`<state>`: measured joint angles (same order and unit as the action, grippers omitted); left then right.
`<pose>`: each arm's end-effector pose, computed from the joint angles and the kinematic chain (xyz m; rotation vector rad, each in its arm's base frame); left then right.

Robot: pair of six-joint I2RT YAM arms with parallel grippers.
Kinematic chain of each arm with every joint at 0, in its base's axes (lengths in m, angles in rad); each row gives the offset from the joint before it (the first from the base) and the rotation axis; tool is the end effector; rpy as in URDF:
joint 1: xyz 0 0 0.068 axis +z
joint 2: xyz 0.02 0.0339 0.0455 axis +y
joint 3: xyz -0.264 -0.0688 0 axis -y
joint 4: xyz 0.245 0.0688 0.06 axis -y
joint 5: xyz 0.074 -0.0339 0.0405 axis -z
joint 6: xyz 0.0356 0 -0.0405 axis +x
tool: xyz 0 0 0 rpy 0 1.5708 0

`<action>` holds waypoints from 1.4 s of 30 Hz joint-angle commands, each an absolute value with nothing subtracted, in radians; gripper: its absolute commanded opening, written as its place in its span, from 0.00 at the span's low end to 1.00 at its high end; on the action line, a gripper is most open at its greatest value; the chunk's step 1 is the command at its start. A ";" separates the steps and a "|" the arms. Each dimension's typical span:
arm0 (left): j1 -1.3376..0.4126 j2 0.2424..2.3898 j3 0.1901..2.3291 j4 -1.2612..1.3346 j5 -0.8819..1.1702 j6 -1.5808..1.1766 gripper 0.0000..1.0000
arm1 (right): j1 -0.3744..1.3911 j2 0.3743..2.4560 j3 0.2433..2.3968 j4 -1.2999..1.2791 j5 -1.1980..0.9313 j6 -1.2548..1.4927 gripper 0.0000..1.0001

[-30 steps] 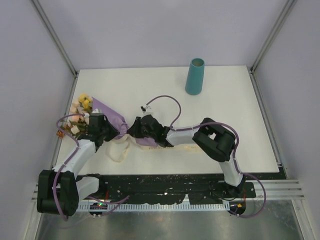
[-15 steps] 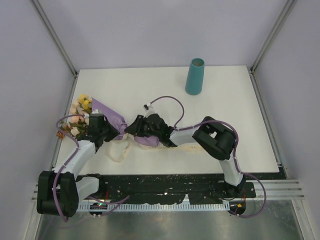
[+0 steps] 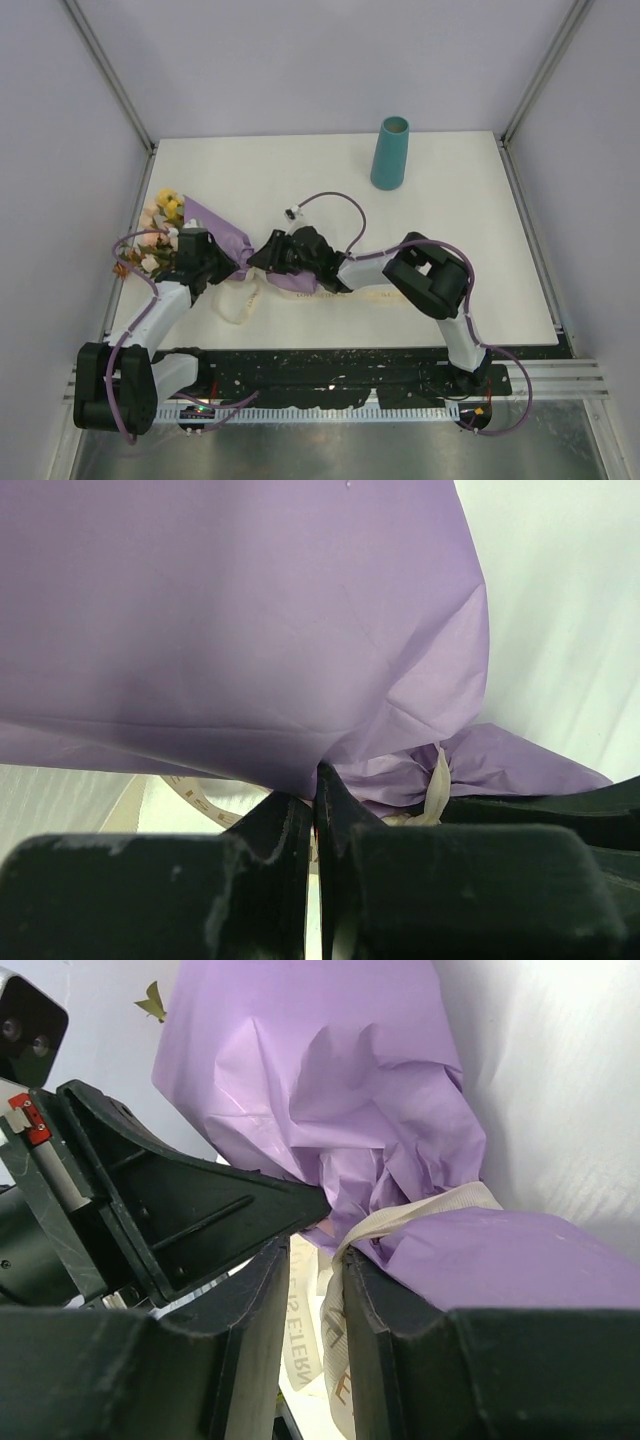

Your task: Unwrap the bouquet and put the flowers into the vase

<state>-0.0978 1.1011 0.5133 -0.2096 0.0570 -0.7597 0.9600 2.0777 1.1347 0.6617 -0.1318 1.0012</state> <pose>0.2130 -0.0229 0.1846 -0.7595 2.2970 -0.4723 0.2517 0.3677 0.1509 -0.0617 2.1293 1.4073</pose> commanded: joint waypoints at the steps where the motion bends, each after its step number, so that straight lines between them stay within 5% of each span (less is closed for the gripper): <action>1: -0.098 1.083 0.500 -0.207 0.077 -0.762 0.07 | 0.950 2.080 1.167 0.770 -0.189 1.040 0.34; 28: -0.098 1.101 0.500 -0.210 0.061 -0.747 0.07 | 0.916 2.033 1.052 1.195 -0.264 1.138 0.33; 32: -0.100 1.098 0.499 -0.209 0.064 -0.753 0.07 | 0.914 2.020 1.032 1.141 -0.247 1.121 0.33; 42: -0.098 1.085 0.485 -0.199 0.066 -0.759 0.07 | 0.956 1.919 1.150 0.497 -0.091 0.822 0.30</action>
